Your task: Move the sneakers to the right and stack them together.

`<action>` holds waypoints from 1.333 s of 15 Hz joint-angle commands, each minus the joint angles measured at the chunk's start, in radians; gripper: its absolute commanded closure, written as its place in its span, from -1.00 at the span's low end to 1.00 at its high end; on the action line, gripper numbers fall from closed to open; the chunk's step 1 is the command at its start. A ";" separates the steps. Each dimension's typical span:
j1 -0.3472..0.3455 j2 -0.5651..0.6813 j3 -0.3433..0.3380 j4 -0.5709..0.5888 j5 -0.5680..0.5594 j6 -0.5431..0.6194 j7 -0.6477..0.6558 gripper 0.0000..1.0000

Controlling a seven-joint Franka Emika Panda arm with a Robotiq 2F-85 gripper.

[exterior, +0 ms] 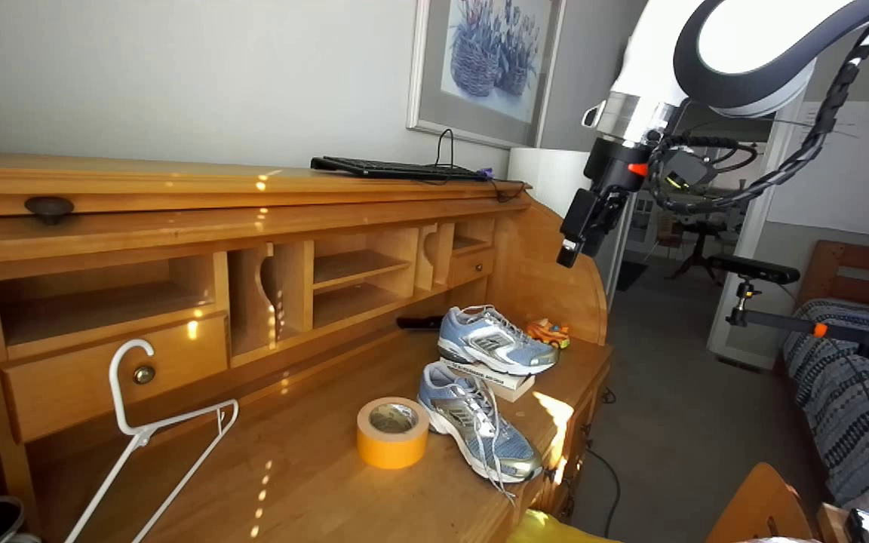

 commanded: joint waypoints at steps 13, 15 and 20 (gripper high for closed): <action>-0.088 0.427 -0.088 0.233 0.028 0.187 -0.101 -1.00; -0.102 0.455 -0.093 0.248 0.033 0.189 -0.102 -1.00; -0.142 0.516 -0.103 0.296 0.052 0.184 -0.116 -1.00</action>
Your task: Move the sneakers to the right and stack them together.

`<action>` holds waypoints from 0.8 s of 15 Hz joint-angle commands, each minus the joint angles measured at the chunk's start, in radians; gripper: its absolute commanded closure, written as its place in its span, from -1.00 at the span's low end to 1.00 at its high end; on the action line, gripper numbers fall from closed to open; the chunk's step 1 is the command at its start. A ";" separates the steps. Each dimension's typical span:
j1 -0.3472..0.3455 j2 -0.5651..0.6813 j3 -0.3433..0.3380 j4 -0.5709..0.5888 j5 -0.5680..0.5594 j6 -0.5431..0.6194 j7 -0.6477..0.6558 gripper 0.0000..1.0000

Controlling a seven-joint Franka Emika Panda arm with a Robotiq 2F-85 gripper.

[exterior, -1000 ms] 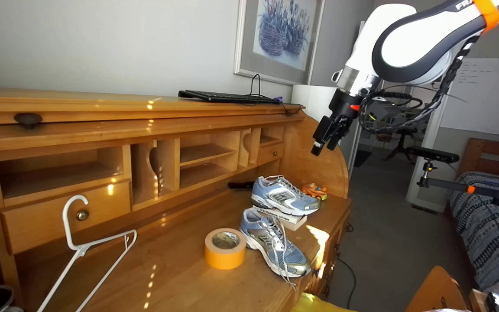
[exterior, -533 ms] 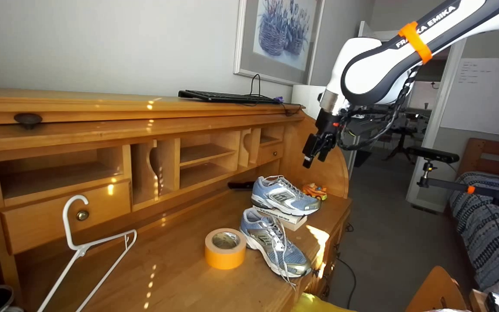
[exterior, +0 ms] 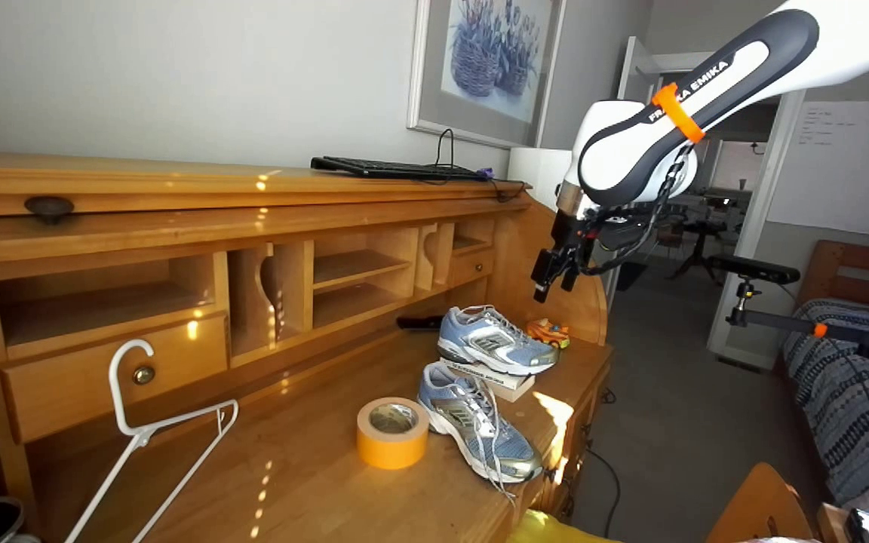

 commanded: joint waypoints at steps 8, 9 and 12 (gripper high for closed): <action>-0.023 0.062 -0.010 0.083 -0.016 -0.005 0.016 -1.00; -0.027 0.080 -0.008 0.106 -0.008 -0.004 -0.002 -1.00; -0.024 0.177 -0.013 0.223 -0.061 -0.011 -0.011 -1.00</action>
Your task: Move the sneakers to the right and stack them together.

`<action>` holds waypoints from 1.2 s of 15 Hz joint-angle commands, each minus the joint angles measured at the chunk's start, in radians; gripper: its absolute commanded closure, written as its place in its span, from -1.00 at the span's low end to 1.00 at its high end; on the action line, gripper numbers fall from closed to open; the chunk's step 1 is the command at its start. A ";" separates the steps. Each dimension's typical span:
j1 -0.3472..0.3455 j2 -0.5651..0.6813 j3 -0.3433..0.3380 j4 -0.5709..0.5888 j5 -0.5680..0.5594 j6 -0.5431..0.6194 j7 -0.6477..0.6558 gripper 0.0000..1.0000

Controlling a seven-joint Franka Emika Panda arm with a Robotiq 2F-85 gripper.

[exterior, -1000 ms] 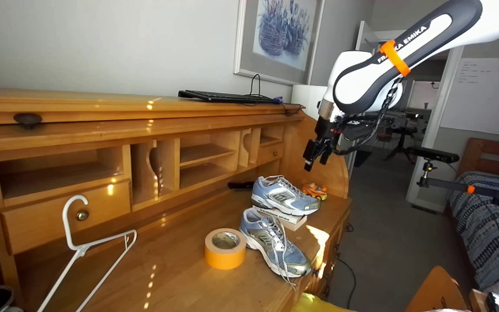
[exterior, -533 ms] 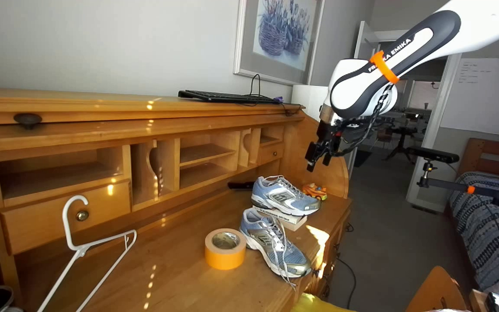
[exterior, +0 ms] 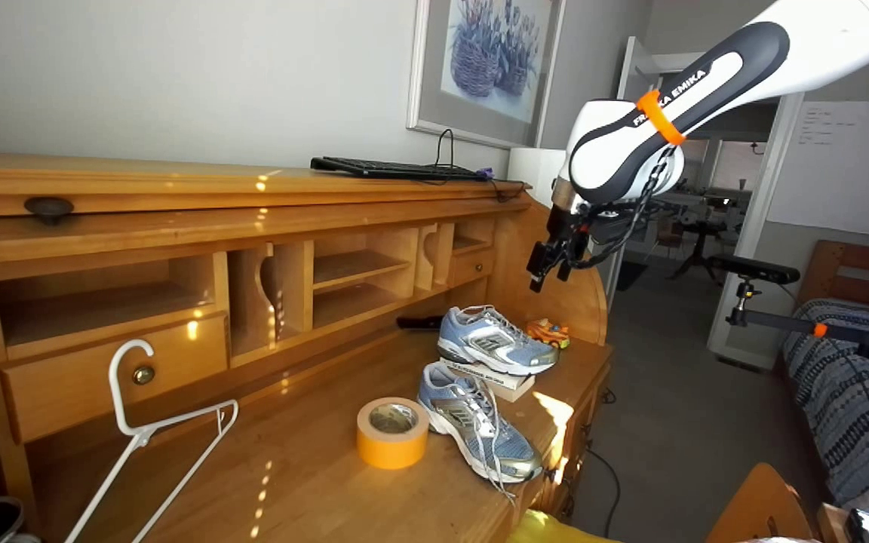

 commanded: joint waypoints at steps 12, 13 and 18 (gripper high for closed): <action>-0.037 0.440 0.139 0.493 -0.012 -0.032 -0.226 -1.00; -0.040 0.451 0.149 0.506 -0.005 -0.045 -0.230 -1.00; -0.048 0.493 0.181 0.542 0.024 -0.105 -0.222 -1.00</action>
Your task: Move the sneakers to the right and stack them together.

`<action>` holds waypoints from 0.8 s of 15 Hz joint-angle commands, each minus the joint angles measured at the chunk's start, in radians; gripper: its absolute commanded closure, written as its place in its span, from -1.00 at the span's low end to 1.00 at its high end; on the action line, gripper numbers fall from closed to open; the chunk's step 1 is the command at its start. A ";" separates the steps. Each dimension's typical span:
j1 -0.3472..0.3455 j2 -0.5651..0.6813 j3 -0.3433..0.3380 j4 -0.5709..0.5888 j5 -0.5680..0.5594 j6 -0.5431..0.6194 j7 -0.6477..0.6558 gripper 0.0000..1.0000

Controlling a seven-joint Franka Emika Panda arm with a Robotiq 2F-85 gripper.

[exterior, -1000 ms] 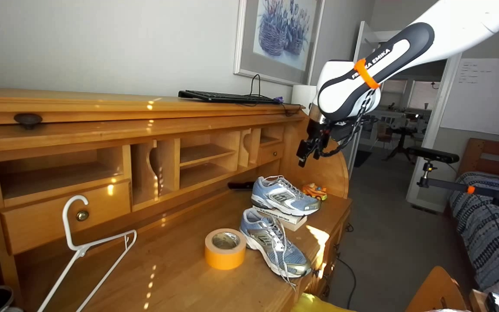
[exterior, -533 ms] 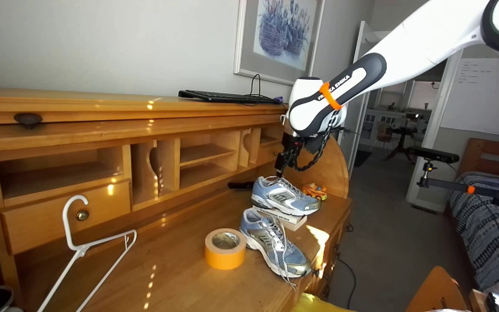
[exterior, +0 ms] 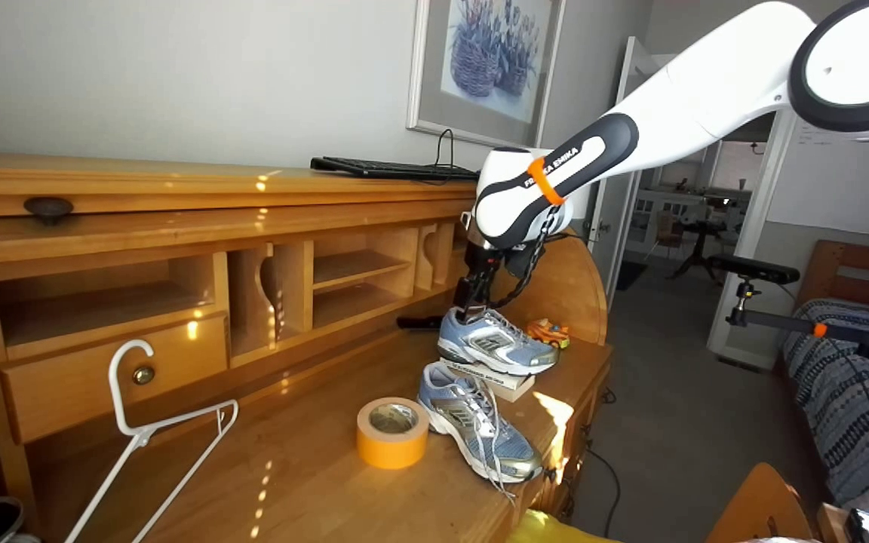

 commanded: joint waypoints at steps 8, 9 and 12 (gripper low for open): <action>-0.014 0.094 0.028 0.093 0.048 -0.086 -0.011 -0.18; -0.018 0.095 0.036 0.097 0.062 -0.108 -0.008 -0.02; -0.024 0.101 0.042 0.115 0.103 -0.163 0.010 0.46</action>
